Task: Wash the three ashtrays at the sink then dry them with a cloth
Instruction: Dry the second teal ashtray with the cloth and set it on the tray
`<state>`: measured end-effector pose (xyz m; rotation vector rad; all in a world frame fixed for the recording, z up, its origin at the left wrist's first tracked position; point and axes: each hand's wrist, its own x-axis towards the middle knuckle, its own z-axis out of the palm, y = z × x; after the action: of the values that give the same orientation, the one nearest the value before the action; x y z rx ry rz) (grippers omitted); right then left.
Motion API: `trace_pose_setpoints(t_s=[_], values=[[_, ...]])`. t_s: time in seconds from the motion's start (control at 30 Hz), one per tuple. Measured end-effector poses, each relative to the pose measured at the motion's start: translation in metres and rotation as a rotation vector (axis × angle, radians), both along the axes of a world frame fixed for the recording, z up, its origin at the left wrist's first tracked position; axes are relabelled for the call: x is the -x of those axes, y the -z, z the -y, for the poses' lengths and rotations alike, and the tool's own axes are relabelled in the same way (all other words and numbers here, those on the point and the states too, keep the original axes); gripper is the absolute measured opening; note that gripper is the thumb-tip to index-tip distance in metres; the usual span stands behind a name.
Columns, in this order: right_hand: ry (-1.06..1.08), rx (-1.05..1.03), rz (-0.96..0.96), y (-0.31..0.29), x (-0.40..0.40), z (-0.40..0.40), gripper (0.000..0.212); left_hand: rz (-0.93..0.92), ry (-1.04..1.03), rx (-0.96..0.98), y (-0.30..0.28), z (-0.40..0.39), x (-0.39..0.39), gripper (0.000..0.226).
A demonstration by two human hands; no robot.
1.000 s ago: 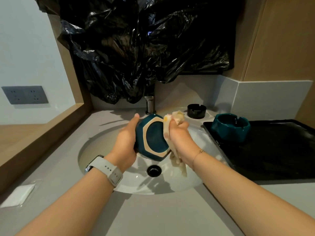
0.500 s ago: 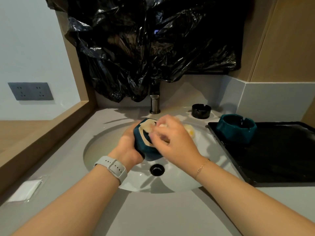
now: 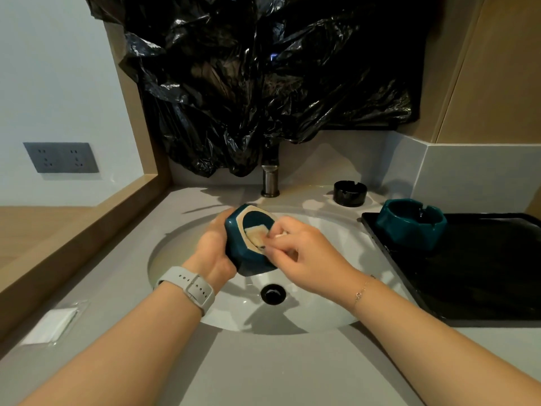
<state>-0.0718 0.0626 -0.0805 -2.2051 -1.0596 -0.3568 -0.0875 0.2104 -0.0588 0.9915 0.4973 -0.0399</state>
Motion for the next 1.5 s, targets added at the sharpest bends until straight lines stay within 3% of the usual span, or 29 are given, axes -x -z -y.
trace_pose_setpoints(t_s=[0.07,0.17,0.27,0.43,0.53,0.63,0.7,0.8,0.9,1.03,1.13,1.23,1.33,1.43,1.5], values=[[-0.062,-0.087,-0.016,-0.005,0.005,-0.008,0.027,0.005,0.032,-0.029,0.002,0.003,0.001,0.040],[0.099,-0.089,0.101,-0.011,-0.008,-0.005,0.023,0.015,0.068,-0.041,0.001,0.012,0.001,0.034],[0.192,-0.005,0.050,-0.005,-0.014,0.008,0.023,0.014,-0.013,-0.014,-0.003,0.004,-0.003,0.034],[-0.050,-0.081,-0.052,-0.002,0.013,-0.012,0.030,0.071,-0.022,-0.109,-0.002,-0.009,-0.004,0.041],[0.066,-0.128,0.034,-0.009,-0.003,-0.011,0.026,0.057,0.047,-0.125,0.002,0.004,-0.003,0.037],[0.188,-0.040,-0.010,-0.003,-0.015,0.003,0.023,0.012,-0.041,-0.024,-0.002,0.004,-0.005,0.040],[0.095,-0.030,-0.098,0.004,-0.007,0.000,0.024,0.018,-0.107,-0.022,-0.004,-0.004,-0.004,0.042],[-0.073,-0.186,-0.170,-0.003,0.011,-0.017,0.026,0.038,-0.067,-0.072,0.000,-0.004,-0.002,0.040],[0.059,-0.236,-0.078,-0.009,-0.007,-0.014,0.029,0.010,0.062,-0.003,0.002,0.009,-0.002,0.034],[0.157,-0.183,-0.199,0.000,-0.008,-0.004,0.031,0.019,-0.079,0.054,0.001,0.001,-0.007,0.050],[-0.018,-0.304,-0.280,-0.001,0.019,-0.020,0.024,0.085,-0.130,-0.022,-0.001,-0.008,-0.007,0.047],[-0.069,-0.445,-0.200,-0.008,0.026,-0.035,0.020,0.186,-0.128,-0.082,0.007,0.001,-0.006,0.038],[0.024,-0.505,-0.071,-0.010,0.012,-0.034,0.024,0.243,-0.082,-0.180,0.017,0.018,-0.004,0.032],[0.228,-0.558,-0.194,-0.012,-0.012,-0.024,0.027,0.220,-0.055,-0.243,0.018,0.022,-0.005,0.027],[0.215,-0.544,-0.216,-0.010,-0.008,-0.020,0.030,0.188,-0.069,-0.250,0.020,0.020,-0.007,0.030]])
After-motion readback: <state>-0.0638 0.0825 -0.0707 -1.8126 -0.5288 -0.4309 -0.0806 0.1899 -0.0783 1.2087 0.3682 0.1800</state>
